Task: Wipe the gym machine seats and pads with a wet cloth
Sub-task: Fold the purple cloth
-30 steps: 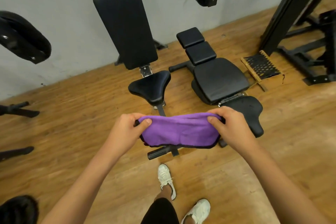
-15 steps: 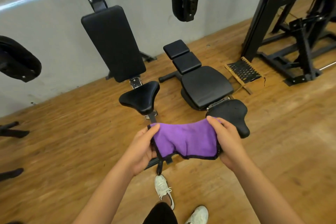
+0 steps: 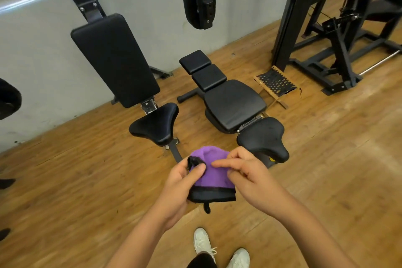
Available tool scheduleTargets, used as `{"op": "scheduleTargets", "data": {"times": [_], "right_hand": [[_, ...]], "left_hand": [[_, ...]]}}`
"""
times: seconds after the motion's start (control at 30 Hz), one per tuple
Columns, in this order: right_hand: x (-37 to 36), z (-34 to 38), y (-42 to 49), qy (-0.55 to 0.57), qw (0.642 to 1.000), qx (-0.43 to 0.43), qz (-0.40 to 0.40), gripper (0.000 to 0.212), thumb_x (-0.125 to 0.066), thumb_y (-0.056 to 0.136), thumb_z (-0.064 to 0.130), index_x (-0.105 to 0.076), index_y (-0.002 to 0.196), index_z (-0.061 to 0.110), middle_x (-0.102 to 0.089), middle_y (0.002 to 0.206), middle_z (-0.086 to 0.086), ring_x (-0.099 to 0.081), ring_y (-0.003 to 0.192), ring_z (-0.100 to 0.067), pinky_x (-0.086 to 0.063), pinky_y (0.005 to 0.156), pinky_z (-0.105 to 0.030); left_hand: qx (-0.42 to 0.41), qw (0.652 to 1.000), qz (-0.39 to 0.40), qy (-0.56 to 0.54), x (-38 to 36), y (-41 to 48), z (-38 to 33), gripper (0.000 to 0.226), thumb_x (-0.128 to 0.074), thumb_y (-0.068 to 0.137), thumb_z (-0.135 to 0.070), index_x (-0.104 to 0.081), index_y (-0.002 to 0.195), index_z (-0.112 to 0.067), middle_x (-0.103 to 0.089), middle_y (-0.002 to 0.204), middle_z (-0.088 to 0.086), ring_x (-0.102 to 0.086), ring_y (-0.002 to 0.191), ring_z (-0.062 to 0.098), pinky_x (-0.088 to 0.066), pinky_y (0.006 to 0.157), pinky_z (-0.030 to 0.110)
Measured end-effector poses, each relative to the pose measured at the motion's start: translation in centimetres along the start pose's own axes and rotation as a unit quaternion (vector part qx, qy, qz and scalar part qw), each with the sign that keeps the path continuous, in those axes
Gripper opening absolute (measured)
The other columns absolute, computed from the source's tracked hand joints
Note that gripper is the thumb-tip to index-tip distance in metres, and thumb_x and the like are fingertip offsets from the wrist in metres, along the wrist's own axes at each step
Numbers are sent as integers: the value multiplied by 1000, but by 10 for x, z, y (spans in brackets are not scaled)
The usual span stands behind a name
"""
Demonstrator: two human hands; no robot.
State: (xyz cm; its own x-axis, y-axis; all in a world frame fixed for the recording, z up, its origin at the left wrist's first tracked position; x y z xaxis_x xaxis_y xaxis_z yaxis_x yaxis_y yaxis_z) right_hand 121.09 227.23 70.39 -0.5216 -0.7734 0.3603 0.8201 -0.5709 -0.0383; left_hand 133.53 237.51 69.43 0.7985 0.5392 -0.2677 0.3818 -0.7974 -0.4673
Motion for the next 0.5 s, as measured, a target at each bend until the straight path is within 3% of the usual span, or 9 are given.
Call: {"op": "scheduleTargets", "data": {"times": [0.07,0.17,0.27,0.33,0.43,0.5], "right_hand": [[7,-8,1,17,999,-28,-8,36,-59,96,21,-63,124,43,-47,111,13,-55,93,-5,-46,79,-16],[8,-20,1,56,997,-60,16,46,-67,91,34,-52,131,52,-48,128,10,-53,111,0,-48,83,-15],[6,-22,3,118,990,-75,17,62,-78,80,39,-51,135,50,-51,135,17,-55,117,-6,-56,85,-31],[13,-21,7,75,994,-78,-20,68,-80,73,41,-53,135,45,-55,128,21,-60,110,-8,-57,82,-37],[31,-15,17,-71,993,-49,-84,59,-75,77,39,-57,133,35,-60,112,18,-58,96,-1,-49,77,-21],[42,-11,22,-124,986,-36,-108,53,-70,77,43,-63,128,28,-58,103,25,-55,94,10,-40,77,-8]], "left_hand": [[40,996,8,-76,-1,6,0,40,-56,91,-23,-62,128,-9,-68,121,19,-66,111,35,-54,92,47],[67,989,43,-122,-5,16,-5,41,-49,95,-24,-60,131,-8,-64,126,24,-62,115,40,-50,95,53],[92,985,66,-129,-12,25,-9,42,-45,97,-30,-58,133,-11,-64,128,22,-60,120,39,-51,97,52],[91,987,73,-111,-16,31,-17,39,-45,100,-27,-59,131,-10,-66,125,20,-62,118,37,-55,93,47],[74,992,87,-52,-19,43,-33,31,-45,103,-18,-61,127,-8,-70,117,18,-68,108,33,-62,78,38],[58,993,102,-11,-21,52,-42,31,-49,101,-15,-58,130,-11,-71,117,16,-70,105,30,-62,73,36]]}}
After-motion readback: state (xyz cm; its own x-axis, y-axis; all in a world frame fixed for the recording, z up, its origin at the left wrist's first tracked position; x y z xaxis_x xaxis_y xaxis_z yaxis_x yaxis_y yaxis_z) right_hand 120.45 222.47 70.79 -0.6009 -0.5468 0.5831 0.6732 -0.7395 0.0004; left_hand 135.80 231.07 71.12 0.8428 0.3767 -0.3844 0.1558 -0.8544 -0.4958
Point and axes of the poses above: each hand's wrist, its own y-axis towards the middle knuckle, its own x-axis out of the back of the hand, z = x × y, the point moved 6 cm from there along y, towards the middle knuckle
